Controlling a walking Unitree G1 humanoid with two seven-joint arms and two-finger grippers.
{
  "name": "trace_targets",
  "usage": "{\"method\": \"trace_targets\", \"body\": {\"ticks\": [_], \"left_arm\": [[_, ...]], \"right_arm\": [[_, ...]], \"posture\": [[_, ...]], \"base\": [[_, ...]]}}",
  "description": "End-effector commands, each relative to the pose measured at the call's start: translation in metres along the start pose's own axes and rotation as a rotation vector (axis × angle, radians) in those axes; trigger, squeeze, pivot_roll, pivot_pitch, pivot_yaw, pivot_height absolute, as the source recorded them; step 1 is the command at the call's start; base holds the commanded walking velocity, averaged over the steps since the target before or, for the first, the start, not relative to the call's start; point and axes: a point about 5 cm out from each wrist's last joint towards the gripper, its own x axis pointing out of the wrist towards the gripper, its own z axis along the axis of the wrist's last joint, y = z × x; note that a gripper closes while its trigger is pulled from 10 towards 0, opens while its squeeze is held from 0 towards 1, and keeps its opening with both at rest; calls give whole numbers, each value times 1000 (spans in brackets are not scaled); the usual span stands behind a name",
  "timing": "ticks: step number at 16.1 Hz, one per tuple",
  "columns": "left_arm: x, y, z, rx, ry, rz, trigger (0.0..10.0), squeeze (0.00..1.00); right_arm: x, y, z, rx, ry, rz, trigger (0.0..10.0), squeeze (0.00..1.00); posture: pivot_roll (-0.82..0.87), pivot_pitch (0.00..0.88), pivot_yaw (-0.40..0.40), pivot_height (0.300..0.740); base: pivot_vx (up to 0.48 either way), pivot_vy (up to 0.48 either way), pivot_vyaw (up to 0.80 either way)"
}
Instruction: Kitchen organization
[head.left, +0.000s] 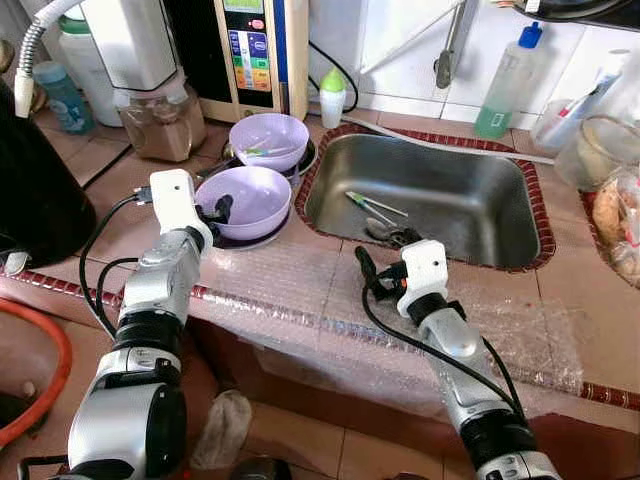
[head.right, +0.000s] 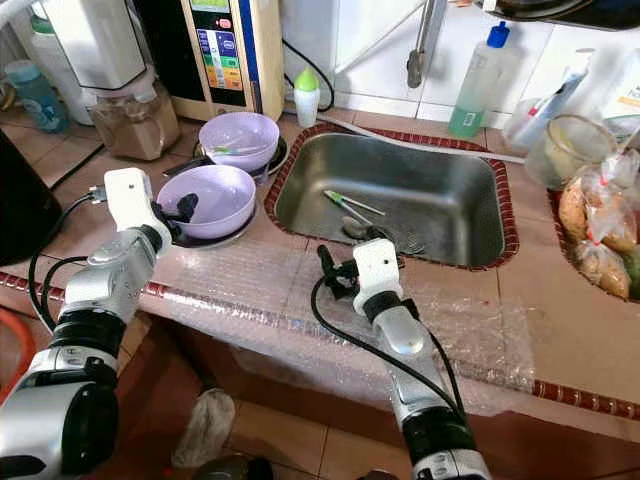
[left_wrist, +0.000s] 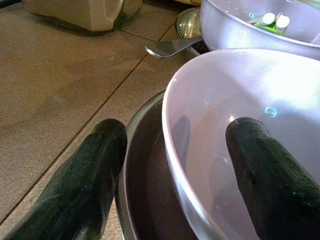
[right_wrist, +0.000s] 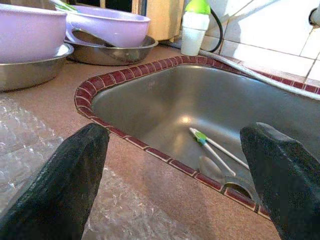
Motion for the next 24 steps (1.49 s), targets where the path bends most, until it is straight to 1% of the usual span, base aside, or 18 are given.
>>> {"method": "trace_targets", "body": {"ticks": [1, 6, 10, 12, 14, 15, 17, 18, 19, 20, 21, 22, 23, 24], "left_arm": [[1, 0, -1, -3, 23, -7, 0, 0], [1, -1, 0, 4, 21, -11, 0, 0], [-1, -1, 5, 30, -16, -14, 0, 0], [-7, -5, 20, 94, -134, -18, 0, 0], [-14, -11, 28, 121, -229, -30, 0, 0], [-18, -14, 27, 142, -263, -35, 0, 0], [-20, -13, 16, 144, -232, -28, 0, 0], [-22, -12, 12, 131, -226, -32, 0, 0], [-23, -13, 11, 137, -234, -41, 0, 0], [-23, -14, 10, 146, -230, -48, 1686, 0], [-22, -14, 3, 161, -178, -48, 9529, 0], [-20, -12, -7, 174, -111, -35, 10000, 0], [-18, -12, -12, 156, -67, -33, 10000, 1000], [-16, -13, -12, 127, -53, -46, 10000, 1000]], "right_arm": [[1, 1, 1, 5, 4, -1, 10000, 0], [1, 0, 1, 1, 8, -3, 10000, 0], [2, 0, 2, 12, 3, -6, 10000, 0], [2, 0, 3, 27, -4, -9, 10000, 0], [2, 1, 4, 46, -12, -11, 10000, 0], [2, 2, 5, 44, -12, -10, 10000, 0], [3, 2, 5, 44, -13, -8, 10000, 0], [3, 2, 5, 43, -13, -8, 10000, 0], [3, 1, 5, 42, -13, -9, 10000, 0], [3, 0, 5, 42, -12, -10, 10000, 0], [4, -1, 5, 40, -11, -9, 10000, 0], [4, -1, 6, 37, -11, -8, 10000, 0], [4, -1, 6, 35, -13, -7, 10000, 0], [5, -2, 6, 35, -13, -8, 10000, 0]], "posture": [[-19, 0, 42, 740], [-18, 0, 41, 740], [-19, 0, 42, 740], [-16, 0, 44, 740], [-12, 0, 47, 740], [-12, 0, 47, 740], [-12, 0, 47, 740], [-12, 0, 44, 740], [-12, 0, 43, 740], [-11, 0, 41, 740], [-12, 0, 38, 740], [-12, 0, 38, 740], [-12, 0, 38, 740], [-14, 0, 38, 740]], "base": [[0, 0, 0], [0, 0, 0], [0, 0, 0], [0, 0, 0], [0, 0, 0], [0, 0, 0], [0, 0, 0], [0, 0, 0], [0, 0, 0], [0, 0, 0], [0, 0, 0], [0, 0, 0], [0, 0, 0], [0, 0, 0]]}}
